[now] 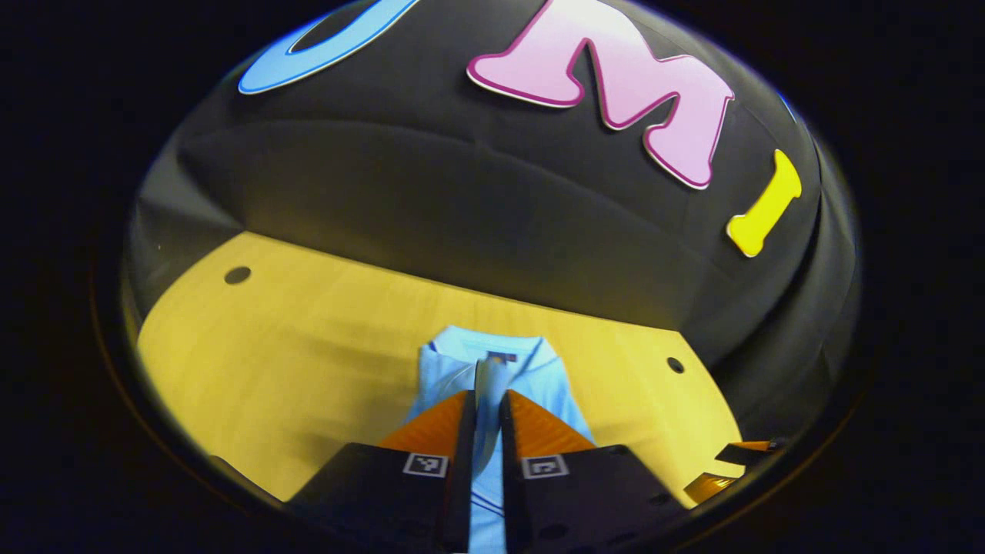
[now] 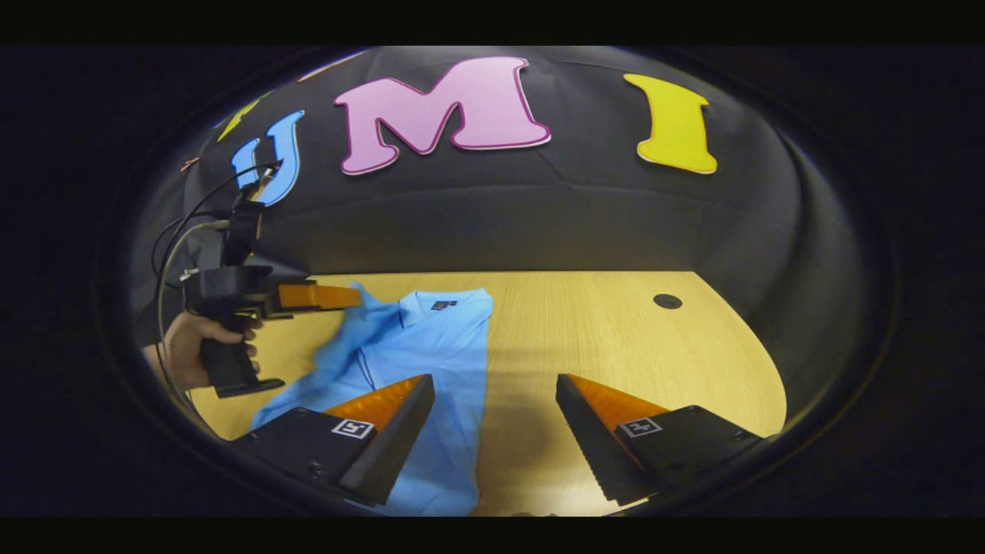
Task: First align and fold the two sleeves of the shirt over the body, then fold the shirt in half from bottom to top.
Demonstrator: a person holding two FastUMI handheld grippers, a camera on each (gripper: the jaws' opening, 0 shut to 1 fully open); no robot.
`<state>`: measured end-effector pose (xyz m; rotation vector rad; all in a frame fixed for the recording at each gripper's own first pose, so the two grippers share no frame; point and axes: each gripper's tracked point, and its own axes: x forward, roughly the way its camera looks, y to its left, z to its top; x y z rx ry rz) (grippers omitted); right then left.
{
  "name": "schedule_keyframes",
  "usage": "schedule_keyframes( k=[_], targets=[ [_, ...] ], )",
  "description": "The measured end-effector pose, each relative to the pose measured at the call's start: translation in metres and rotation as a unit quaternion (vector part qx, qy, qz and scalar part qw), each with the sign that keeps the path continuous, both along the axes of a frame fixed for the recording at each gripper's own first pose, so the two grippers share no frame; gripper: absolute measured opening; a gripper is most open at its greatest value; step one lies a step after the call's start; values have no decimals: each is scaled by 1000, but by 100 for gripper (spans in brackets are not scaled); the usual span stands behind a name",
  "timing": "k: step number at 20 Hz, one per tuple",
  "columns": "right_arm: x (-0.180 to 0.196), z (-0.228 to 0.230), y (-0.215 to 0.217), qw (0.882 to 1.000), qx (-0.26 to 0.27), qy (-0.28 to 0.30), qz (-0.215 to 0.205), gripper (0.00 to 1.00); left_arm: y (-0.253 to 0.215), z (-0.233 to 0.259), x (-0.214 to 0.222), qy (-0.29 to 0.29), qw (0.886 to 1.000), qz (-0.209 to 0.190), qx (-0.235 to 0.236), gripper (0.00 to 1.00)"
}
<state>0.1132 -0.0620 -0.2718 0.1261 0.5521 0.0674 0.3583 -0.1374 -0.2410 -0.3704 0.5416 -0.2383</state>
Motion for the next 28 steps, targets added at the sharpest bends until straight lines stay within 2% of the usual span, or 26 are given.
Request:
schedule_keyframes(
  k=[1, 2, 4, 6, 8, 12, 17, 23, 27, 28],
  targets=[
    [-6, 4, 2, 1000, 2, 2, 2, 99, -7, 3, -11, 1, 1000, -16, -1, 32],
    [-10, 7, 6, 1000, 8, 9, 4, 99, -11, 2, -23, 3, 1000, -22, 3, 46],
    [-28, 24, 17, 999, 32, 11, 6, 99, -1, 6, -50, -3, 1000, -12, 21, 74],
    [-46, 41, 23, 999, 31, 5, 7, 99, 21, 14, -88, -19, 999, 4, 45, 100],
    [-69, 49, 28, 1000, 25, 12, 11, 99, 43, 16, -133, -21, 997, 17, 66, 97],
    [-116, 50, 44, 999, 28, 35, 8, 99, 82, 4, -225, -6, 995, 19, 96, 97],
    [-174, 12, 65, 996, 23, 85, 11, 99, 120, -41, -307, 38, 990, 19, 133, 97],
    [-229, -68, 83, 986, 17, 166, 0, 99, 122, -104, -366, 111, 983, 8, 143, 98],
    [-248, -94, 88, 982, 23, 189, -19, 99, 119, -133, -385, 143, 977, 0, 160, 98],
    [-250, -98, 87, 981, 15, 192, -18, 92, 119, -138, -388, 147, 974, -1, 171, 98]
  ],
)
